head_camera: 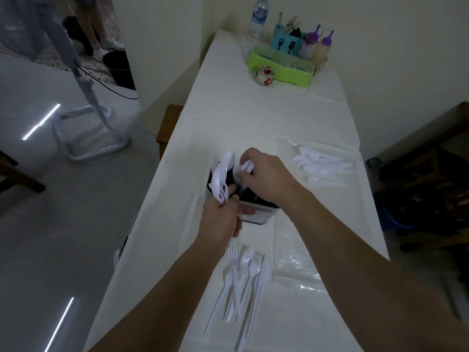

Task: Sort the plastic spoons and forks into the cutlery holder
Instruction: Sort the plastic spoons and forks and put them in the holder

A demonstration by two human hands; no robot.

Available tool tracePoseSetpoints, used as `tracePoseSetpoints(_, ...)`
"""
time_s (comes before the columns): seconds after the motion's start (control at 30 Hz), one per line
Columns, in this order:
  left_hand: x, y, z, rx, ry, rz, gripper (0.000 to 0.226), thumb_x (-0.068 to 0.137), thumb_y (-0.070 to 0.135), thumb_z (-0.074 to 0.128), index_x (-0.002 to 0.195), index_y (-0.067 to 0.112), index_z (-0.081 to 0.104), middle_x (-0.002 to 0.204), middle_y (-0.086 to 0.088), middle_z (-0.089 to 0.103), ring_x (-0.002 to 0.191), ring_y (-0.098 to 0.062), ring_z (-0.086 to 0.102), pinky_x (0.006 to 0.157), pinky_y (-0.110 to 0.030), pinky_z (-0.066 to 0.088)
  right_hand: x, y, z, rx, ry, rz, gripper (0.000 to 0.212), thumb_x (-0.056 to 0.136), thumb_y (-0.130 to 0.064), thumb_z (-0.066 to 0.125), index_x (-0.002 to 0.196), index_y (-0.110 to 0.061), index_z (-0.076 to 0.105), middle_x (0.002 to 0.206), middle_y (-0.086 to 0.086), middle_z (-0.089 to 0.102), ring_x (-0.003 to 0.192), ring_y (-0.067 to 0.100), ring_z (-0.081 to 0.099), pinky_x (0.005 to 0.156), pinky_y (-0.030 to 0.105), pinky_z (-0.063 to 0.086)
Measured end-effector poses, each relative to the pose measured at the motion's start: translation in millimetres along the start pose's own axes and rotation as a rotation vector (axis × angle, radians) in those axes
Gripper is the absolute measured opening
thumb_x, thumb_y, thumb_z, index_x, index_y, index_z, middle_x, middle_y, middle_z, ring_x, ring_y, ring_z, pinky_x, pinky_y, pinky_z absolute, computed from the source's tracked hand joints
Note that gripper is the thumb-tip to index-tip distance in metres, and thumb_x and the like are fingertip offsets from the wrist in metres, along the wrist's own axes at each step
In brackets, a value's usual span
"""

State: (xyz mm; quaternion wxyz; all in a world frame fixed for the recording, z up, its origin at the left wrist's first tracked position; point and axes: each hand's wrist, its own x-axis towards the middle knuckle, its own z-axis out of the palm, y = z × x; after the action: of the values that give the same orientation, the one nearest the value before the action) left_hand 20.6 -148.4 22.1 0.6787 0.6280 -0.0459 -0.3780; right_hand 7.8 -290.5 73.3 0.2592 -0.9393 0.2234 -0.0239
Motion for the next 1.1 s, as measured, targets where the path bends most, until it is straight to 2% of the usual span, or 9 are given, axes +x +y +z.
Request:
tracePoseSetpoints(0.27,-6.3,1.6,-0.1,-0.025,0.015,0.032,0.027,0.101,0.013,0.044,0.115,0.025,0.064,0.078,-0.011,0.074,0.041,-0.017,0.043,0.039,-0.023,0.035,-7.4,3.8,13.8,-0.072,-0.06,0.006,0.04,0.096,-0.024,0.049,0.135,-0.015,0.047,0.13,0.009,0.041,0.082,0.02,0.056,0.081,0.029,0.046)
tracePoseSetpoints(0.37,-8.8,4.3,-1.6,-0.02,0.007,0.042,0.03,0.101,0.014,0.043,0.112,0.033,0.063,0.077,-0.009,0.074,0.042,-0.016,0.044,0.04,-0.024,0.036,-9.1,3.9,14.7,-0.067,0.006,-0.005,0.043,0.093,-0.022,0.056,0.135,-0.017,0.047,0.128,0.007,0.053,0.106,0.024,0.058,0.089,0.033,0.046)
tracePoseSetpoints(0.43,-10.6,6.0,-2.8,-0.019,0.005,0.045,0.03,0.102,0.014,0.043,0.108,0.036,0.063,0.077,-0.009,0.074,0.043,-0.016,0.044,0.041,-0.025,0.036,-11.4,3.6,13.8,-0.054,0.057,0.029,0.044,0.09,-0.025,0.062,0.131,-0.018,0.049,0.124,0.004,0.059,0.11,0.023,0.057,0.089,0.033,0.046)
tracePoseSetpoints(0.6,-13.5,5.7,-8.5,-0.03,0.011,0.052,0.027,0.101,0.015,0.044,0.115,0.023,0.066,0.078,-0.011,0.074,0.043,-0.018,0.043,0.041,-0.026,0.035,-20.8,1.7,13.3,0.048,0.087,0.073,0.049,0.084,-0.029,0.068,0.129,-0.02,0.051,0.121,-0.003,0.061,0.099,0.015,0.06,0.085,0.027,0.046)
tracePoseSetpoints(0.7,-17.6,6.2,-12.0,-0.047,0.011,0.055,0.027,0.101,0.014,0.044,0.107,0.03,0.065,0.078,-0.012,0.074,0.044,-0.02,0.043,0.041,-0.026,0.035,-28.1,1.7,12.3,0.101,0.081,0.104,0.056,0.081,-0.031,0.073,0.132,-0.021,0.051,0.122,-0.007,0.058,0.092,0.011,0.06,0.087,0.026,0.047)
tracePoseSetpoints(0.83,-22.1,6.1,-15.5,-0.067,0.02,0.034,0.029,0.1,0.01,0.043,0.109,0.031,0.061,0.078,-0.012,0.074,0.045,-0.02,0.044,0.041,-0.025,0.035,-38.6,4.4,13.8,0.139,0.098,0.089,0.054,0.077,-0.027,0.076,0.125,-0.02,0.054,0.114,0.0,0.059,0.098,0.016,0.063,0.088,0.037,0.052)
tracePoseSetpoints(0.9,-23.9,6.1,-17.8,-0.057,0.02,0.035,0.027,0.101,0.011,0.044,0.115,0.027,0.06,0.077,-0.012,0.074,0.045,-0.02,0.044,0.041,-0.025,0.035,-44.9,7.0,12.4,0.17,0.105,0.087,0.056,0.076,-0.024,0.077,0.126,-0.021,0.053,0.118,0.0,0.055,0.098,0.015,0.064,0.089,0.035,0.053)
tracePoseSetpoints(1.0,-27.4,7.1,-21.3,-0.045,0.019,0.041,0.022,0.102,0.015,0.046,0.112,0.025,0.063,0.074,-0.01,0.073,0.044,-0.019,0.045,0.042,-0.025,0.035,-57.3,11.9,5.9,0.193,0.139,0.109,0.055,0.082,-0.014,0.07,0.133,-0.019,0.051,0.128,-0.001,0.051,0.089,0.007,0.065,0.086,0.028,0.052)
tracePoseSetpoints(1.1,-31.2,8.1,-24.8,-0.033,0.016,0.027,0.014,0.099,0.02,0.054,0.1,0.018,0.068,0.061,-0.006,0.064,0.045,-0.018,0.043,0.043,-0.026,0.034,-70.8,15.4,-3.1,0.191,0.225,0.136,0.044,0.087,-0.006,0.056,0.129,-0.019,0.055,0.122,-0.004,0.058,0.085,0.005,0.061,0.079,0.019,0.049)
